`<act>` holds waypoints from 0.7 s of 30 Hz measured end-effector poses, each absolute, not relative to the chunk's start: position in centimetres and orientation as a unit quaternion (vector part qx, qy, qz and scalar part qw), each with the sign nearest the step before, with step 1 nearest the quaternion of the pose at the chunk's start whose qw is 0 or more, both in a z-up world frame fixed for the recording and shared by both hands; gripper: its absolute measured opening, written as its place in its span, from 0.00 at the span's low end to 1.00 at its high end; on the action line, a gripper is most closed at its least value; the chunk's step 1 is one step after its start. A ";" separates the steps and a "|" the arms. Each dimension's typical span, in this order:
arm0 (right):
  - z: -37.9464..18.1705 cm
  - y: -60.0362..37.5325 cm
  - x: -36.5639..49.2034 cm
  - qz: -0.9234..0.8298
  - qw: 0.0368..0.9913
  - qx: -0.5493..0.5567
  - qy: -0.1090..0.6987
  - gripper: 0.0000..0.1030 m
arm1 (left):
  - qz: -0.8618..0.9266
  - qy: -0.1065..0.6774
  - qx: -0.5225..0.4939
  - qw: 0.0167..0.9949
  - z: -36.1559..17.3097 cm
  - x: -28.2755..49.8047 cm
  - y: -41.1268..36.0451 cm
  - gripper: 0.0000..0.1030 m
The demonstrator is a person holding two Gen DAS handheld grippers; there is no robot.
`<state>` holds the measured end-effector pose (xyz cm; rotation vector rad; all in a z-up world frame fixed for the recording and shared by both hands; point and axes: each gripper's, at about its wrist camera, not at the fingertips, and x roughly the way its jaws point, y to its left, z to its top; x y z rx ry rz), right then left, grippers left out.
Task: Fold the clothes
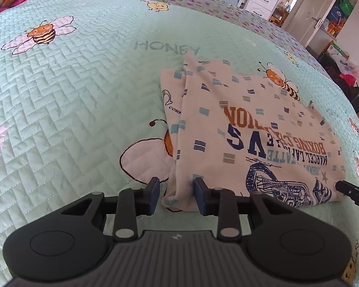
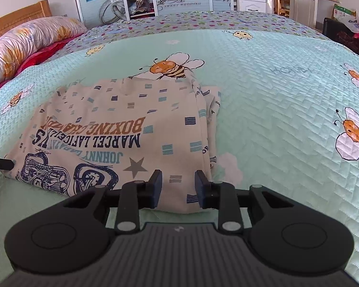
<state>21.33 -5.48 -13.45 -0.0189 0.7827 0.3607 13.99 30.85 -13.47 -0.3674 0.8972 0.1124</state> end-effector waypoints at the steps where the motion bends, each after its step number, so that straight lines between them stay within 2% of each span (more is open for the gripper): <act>1: -13.5 -5.5 21.3 0.174 0.909 -0.010 0.379 0.22 | 0.050 0.428 -0.172 0.886 -13.4 13.9 30.7 0.24; 2: -13.5 -5.5 21.4 0.173 0.909 -0.011 0.379 0.14 | 0.047 0.424 -0.167 0.889 -13.3 13.7 30.6 0.15; 5: -13.6 -5.7 21.4 0.175 0.908 -0.009 0.380 0.00 | 0.036 0.414 -0.152 0.897 -13.2 13.4 30.3 0.10; 15: -13.1 -6.0 21.1 0.178 0.912 -0.014 0.370 0.00 | 0.018 0.390 -0.095 0.916 -12.2 12.3 29.3 0.08; 21: -11.5 -7.7 19.2 0.186 0.915 0.008 0.359 0.00 | -0.014 0.352 -0.134 0.926 -10.9 8.9 30.6 0.04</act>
